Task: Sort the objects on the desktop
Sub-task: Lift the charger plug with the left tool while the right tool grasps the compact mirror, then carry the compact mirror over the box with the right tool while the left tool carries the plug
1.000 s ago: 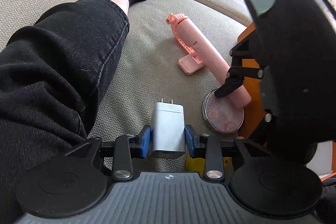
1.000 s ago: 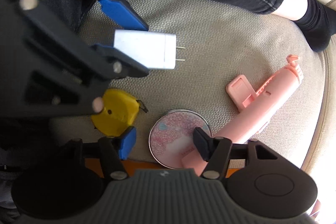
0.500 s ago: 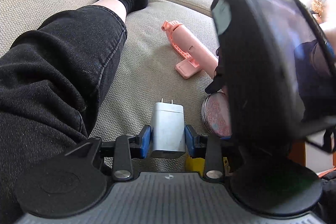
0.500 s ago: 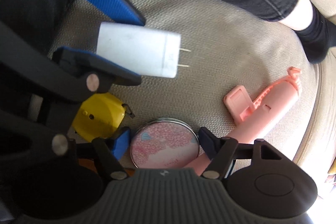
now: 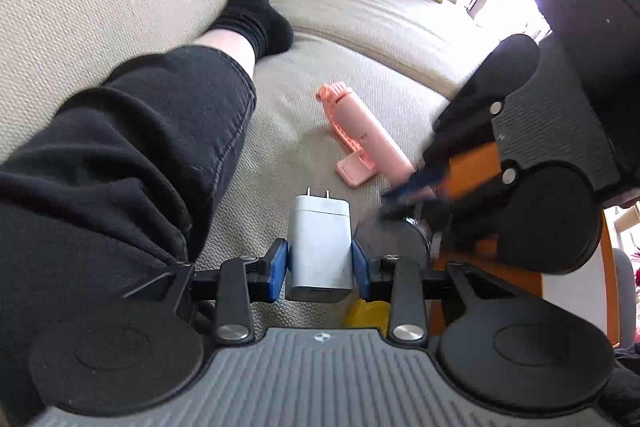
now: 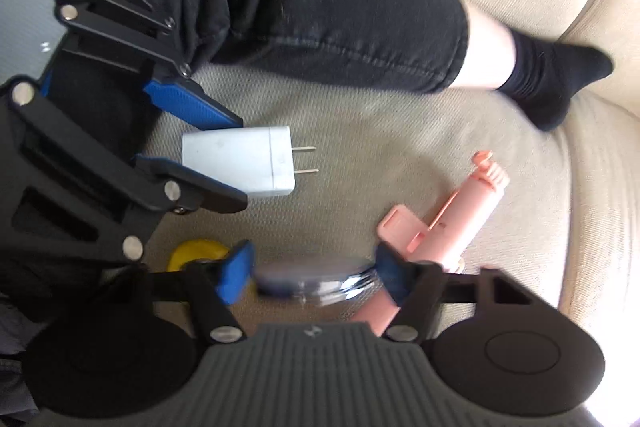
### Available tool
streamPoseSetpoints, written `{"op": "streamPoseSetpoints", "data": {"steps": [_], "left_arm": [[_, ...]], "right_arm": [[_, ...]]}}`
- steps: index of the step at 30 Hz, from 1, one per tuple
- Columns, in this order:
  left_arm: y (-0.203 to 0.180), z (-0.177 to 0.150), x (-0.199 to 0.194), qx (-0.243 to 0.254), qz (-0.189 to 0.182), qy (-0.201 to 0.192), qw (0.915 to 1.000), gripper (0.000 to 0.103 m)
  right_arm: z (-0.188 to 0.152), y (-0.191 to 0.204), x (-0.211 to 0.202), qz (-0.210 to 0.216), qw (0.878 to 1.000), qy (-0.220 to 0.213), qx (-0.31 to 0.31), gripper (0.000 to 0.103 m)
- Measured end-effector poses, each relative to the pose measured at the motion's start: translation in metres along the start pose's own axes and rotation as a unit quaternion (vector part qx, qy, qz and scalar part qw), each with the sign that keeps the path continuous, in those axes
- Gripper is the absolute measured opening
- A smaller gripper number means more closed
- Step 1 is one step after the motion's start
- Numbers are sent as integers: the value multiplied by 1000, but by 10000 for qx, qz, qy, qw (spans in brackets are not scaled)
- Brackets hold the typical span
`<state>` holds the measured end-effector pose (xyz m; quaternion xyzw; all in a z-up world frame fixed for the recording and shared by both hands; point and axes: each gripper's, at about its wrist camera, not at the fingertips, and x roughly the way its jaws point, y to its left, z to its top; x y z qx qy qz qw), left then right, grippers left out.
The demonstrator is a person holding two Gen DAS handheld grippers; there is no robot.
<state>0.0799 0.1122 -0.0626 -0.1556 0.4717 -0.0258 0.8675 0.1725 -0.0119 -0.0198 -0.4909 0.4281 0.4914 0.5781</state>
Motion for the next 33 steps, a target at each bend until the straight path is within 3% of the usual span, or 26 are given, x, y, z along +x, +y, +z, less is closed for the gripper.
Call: {"op": "streamPoseSetpoints", "data": {"steps": [1,4,5,12,14,18,23,26,30,33], "left_arm": [[0,1,-5,-4,1,-56,10000,39],[-2,6,-19,29,48,-205,9998,39],[-2,6,-20,45,79,-225,9997,39],[7,4,-23,8,230,-261,9994,39],[8,2,-27,61,244,-259,9993,39],[8,1,-26,112,241,-240,9994,39],[5,-3,-26,222,271,-182,9992,39],[3,-6,-28,292,231,-150,9992,39],[2,-9,-29,370,210,-114,9990,39],[1,-10,-30,373,198,-115,9990,39]], "right_arm": [[-1,-4,-8,16,9999,-75,132,13],[-5,-11,-28,-17,9994,-238,246,11],[-12,4,-25,-76,9993,-220,288,11],[-18,0,-6,-21,9990,68,439,13],[-26,7,1,113,9987,138,485,24],[-24,21,4,361,9980,223,479,34],[-26,36,11,956,9931,533,431,52],[-27,48,23,992,9914,800,279,62],[-26,57,39,888,9902,1058,187,63],[-26,60,43,875,9895,1121,248,71]]}}
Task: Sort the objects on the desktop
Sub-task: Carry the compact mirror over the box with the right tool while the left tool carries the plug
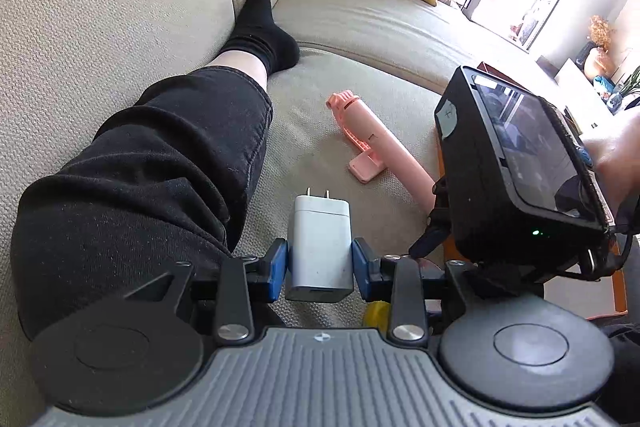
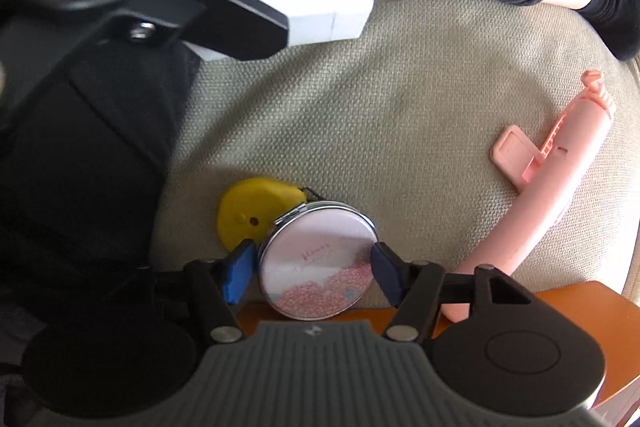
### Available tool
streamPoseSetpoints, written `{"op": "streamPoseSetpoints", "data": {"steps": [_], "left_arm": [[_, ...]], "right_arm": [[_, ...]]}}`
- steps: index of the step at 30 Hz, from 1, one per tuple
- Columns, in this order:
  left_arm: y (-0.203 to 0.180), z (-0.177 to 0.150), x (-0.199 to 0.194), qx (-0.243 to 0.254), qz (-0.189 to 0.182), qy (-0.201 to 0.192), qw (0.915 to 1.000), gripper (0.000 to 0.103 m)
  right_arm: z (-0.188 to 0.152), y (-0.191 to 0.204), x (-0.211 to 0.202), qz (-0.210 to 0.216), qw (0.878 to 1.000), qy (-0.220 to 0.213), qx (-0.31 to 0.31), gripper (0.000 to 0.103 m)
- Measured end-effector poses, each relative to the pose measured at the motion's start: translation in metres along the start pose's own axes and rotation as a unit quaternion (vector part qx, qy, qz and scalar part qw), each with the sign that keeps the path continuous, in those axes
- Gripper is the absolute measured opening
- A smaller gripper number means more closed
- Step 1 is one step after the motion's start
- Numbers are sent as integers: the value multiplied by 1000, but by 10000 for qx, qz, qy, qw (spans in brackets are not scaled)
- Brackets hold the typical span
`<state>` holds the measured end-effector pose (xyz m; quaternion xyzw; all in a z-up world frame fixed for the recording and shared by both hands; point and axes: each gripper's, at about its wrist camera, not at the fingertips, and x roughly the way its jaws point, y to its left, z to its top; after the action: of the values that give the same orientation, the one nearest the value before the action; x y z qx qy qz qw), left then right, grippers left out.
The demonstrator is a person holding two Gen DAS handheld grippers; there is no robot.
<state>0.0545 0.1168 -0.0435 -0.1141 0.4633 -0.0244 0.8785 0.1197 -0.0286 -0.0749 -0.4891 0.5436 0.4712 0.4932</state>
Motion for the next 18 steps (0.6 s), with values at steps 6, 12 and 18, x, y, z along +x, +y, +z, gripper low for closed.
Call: {"op": "streamPoseSetpoints", "data": {"steps": [6,12,18], "left_arm": [[-2,-3,1,46,-15,9,10000,39],[-4,-5,1,58,-30,1,10000,39],[-5,-6,-3,47,-7,-34,10000,39]], "right_arm": [[-4,8,-1,-27,10000,31,62,76],[-9,14,-5,-52,9999,-11,121,74],[-19,9,-26,136,9990,-193,388,45]]}}
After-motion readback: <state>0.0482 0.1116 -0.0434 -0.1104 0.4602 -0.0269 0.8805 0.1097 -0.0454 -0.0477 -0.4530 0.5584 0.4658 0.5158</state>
